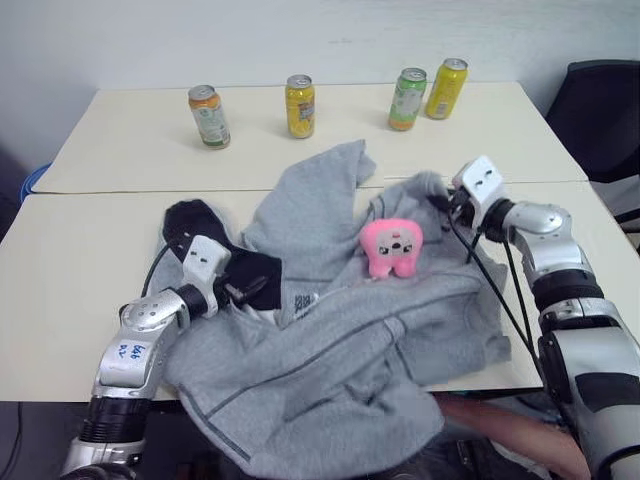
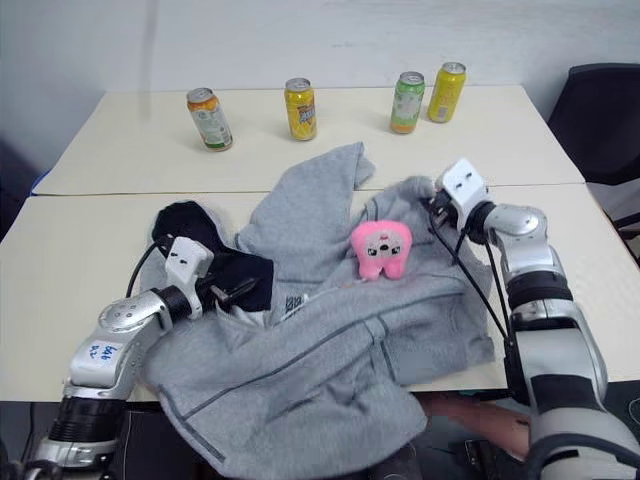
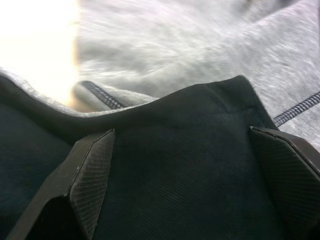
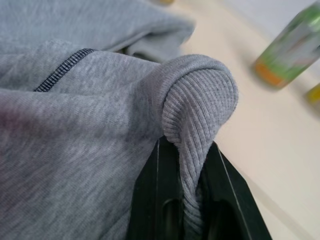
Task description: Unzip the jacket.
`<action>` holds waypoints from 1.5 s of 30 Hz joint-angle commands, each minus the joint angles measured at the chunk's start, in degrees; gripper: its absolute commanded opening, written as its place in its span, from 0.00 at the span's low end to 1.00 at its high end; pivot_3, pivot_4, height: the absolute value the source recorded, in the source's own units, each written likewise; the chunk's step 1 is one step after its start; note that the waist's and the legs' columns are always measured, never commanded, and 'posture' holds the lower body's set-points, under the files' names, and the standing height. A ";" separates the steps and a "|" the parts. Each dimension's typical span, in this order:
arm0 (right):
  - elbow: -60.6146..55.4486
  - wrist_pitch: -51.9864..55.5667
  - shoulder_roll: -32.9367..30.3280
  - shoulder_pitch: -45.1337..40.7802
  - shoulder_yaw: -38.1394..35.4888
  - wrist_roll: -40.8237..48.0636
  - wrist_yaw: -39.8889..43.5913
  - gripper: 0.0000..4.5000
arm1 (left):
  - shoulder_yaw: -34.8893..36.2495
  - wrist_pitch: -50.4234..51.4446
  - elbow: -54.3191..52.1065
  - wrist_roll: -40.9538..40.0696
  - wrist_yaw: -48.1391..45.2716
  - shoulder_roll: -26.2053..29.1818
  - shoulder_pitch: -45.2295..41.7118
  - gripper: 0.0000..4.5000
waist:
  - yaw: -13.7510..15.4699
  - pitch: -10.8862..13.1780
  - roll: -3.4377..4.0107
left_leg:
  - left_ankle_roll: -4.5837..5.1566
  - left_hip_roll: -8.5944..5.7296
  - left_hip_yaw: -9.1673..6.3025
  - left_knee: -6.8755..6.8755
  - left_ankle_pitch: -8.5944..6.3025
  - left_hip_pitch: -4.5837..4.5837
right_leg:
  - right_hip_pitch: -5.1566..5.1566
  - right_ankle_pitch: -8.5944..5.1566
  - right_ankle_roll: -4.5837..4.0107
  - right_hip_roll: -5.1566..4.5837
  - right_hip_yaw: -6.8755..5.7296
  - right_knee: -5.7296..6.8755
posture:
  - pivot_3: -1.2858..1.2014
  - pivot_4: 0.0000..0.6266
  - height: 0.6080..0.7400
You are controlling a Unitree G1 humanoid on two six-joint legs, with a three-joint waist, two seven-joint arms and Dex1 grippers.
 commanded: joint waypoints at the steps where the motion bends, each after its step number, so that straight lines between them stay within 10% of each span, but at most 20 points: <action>1: 3.11 -4.86 1.83 -4.23 -1.93 -1.20 -6.89 0.00 | 3.98 -3.31 -0.07 1.02 7.22 -3.27 -1.33 1.00 | 0.01 0.00 -0.01 | 0.00 0.00 0.00 0.00 0.00 -0.01 | 0.00 0.00 0.00 0.00 0.00 0.00 | 0.52 0.24 1.00; 12: 8.54 4.16 2.08 -6.80 -4.13 -0.87 -7.43 0.00 | 3.72 -7.15 -5.53 0.49 5.09 -3.23 2.45 1.00 | 0.16 0.00 0.00 | 0.01 -0.04 -0.05 0.01 0.00 -0.15 | -0.01 0.00 0.00 0.02 -0.07 -0.05 | 0.52 0.24 1.00; 25: -29.76 37.14 -16.92 10.15 -7.15 19.06 40.46 0.99 | 9.00 -6.37 -9.88 -16.06 -26.05 15.82 5.90 1.00 | 0.33 0.02 0.04 | -0.03 0.07 -0.16 -0.04 -0.05 -0.18 | -0.03 -0.01 -0.02 -0.02 -0.11 -0.17 | 0.52 0.24 1.00; 32: -39.54 43.65 -13.86 13.71 -2.36 18.36 39.89 0.99 | -1.43 -10.12 -7.39 -11.05 -32.79 17.84 -0.22 1.00 | 0.11 0.04 0.07 | -0.04 0.07 -0.11 -0.01 -0.15 -0.11 | -0.02 0.00 -0.02 -0.07 -0.07 -0.14 | 0.52 0.24 1.00; 45: -16.65 26.15 2.16 5.41 3.62 5.87 26.11 0.95 | -11.11 -22.55 7.90 -0.38 -38.32 14.95 -8.16 1.00 | 0.20 0.05 0.05 | 0.05 -0.05 -0.01 0.03 -0.12 -0.22 | -0.10 -0.01 -0.02 0.13 -0.15 -0.13 | 0.52 0.24 1.00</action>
